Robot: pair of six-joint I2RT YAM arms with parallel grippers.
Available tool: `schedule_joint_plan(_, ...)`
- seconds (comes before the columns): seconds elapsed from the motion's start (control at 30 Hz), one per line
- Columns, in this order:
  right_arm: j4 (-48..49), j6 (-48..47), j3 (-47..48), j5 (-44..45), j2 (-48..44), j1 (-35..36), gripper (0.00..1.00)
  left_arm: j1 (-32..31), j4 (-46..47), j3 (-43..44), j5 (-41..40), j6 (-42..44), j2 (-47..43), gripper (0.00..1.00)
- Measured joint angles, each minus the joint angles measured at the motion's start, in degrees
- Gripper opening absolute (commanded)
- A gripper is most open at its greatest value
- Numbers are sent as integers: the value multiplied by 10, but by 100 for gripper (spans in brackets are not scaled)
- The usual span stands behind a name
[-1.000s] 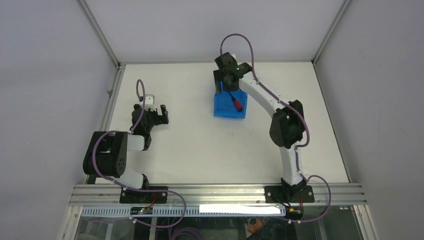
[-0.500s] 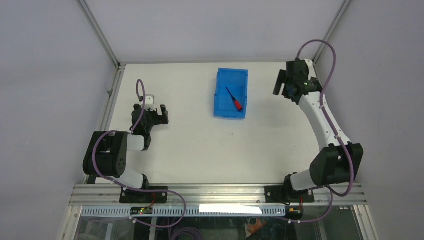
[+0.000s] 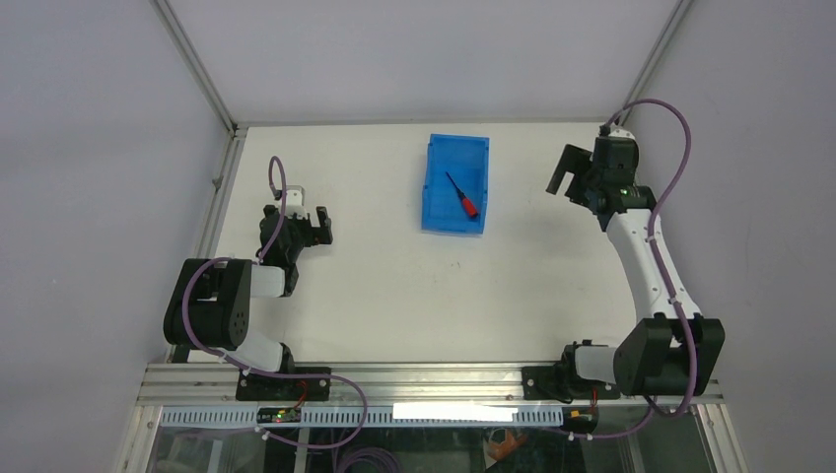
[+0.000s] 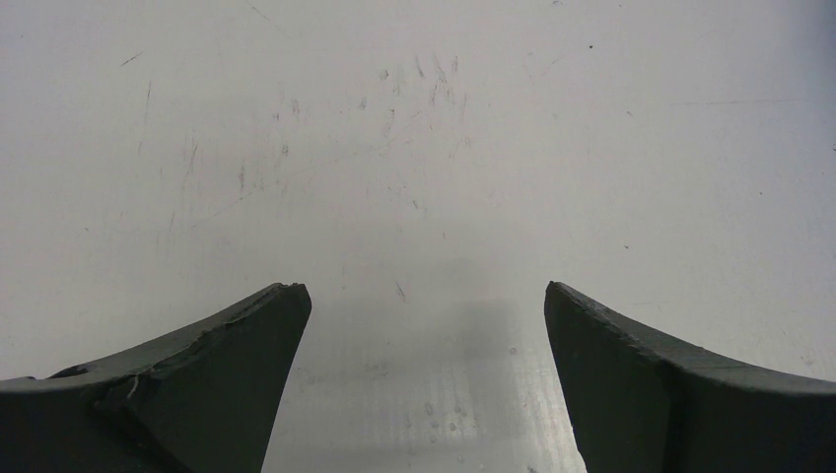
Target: Put the screwdriver in the bin
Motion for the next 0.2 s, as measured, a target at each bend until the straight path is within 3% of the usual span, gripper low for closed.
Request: schedule_joint_plan(0.2, 53, 2, -64, -28, -26, 0, 99, 0, 0, 0, 0, 0, 0, 99)
